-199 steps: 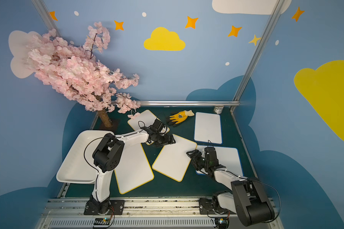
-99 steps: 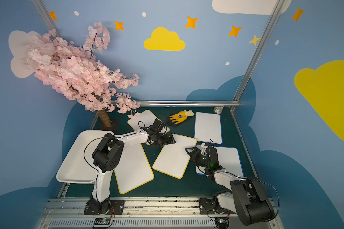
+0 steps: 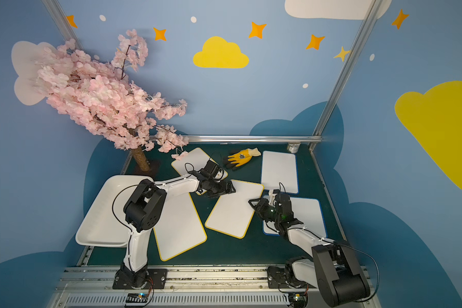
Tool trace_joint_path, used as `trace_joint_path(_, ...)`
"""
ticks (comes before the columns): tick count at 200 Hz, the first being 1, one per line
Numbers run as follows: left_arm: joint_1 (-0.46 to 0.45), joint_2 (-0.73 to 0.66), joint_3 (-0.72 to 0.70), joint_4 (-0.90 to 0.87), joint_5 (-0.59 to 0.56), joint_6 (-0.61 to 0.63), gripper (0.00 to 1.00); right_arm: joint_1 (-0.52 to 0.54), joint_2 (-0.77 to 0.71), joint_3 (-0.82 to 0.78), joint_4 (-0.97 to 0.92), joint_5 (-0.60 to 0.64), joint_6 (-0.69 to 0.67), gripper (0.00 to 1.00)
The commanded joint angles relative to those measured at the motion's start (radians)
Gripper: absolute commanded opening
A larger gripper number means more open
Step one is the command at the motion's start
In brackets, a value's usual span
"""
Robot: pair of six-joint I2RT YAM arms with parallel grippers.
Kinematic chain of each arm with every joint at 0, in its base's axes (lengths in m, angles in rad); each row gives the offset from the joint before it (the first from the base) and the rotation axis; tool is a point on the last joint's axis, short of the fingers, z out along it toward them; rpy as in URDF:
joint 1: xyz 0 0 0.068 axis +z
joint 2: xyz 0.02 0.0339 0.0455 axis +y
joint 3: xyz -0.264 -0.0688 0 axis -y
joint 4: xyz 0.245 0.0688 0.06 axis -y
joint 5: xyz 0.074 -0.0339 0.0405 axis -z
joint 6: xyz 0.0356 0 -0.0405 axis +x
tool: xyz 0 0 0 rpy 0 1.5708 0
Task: Put the whiteboard into the storage box
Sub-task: Pick up the whiteboard at the center of the board.
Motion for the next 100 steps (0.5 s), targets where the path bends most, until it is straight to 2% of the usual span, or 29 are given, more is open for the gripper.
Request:
trace_joint_path(1, -0.021, 0.095, -0.055, -0.060, 0.041, -0.017, 1.00, 0.018, 0.027, 0.047, -0.015, -0.023, -0.040, 0.41)
trace_joint_path(47, -0.020, 0.093, -0.061, -0.053, 0.045, -0.018, 1.00, 0.033, 0.086, 0.061, -0.004, -0.017, -0.050, 0.29)
trace_joint_path(69, -0.019, 0.075, -0.073, -0.041, 0.047, -0.018, 1.00, 0.047, 0.086, 0.094, -0.062, 0.000, -0.080, 0.20)
trace_joint_path(100, -0.016, 0.057, -0.097, -0.017, 0.049, -0.018, 1.00, 0.065, 0.067, 0.117, -0.119, 0.047, -0.114, 0.14)
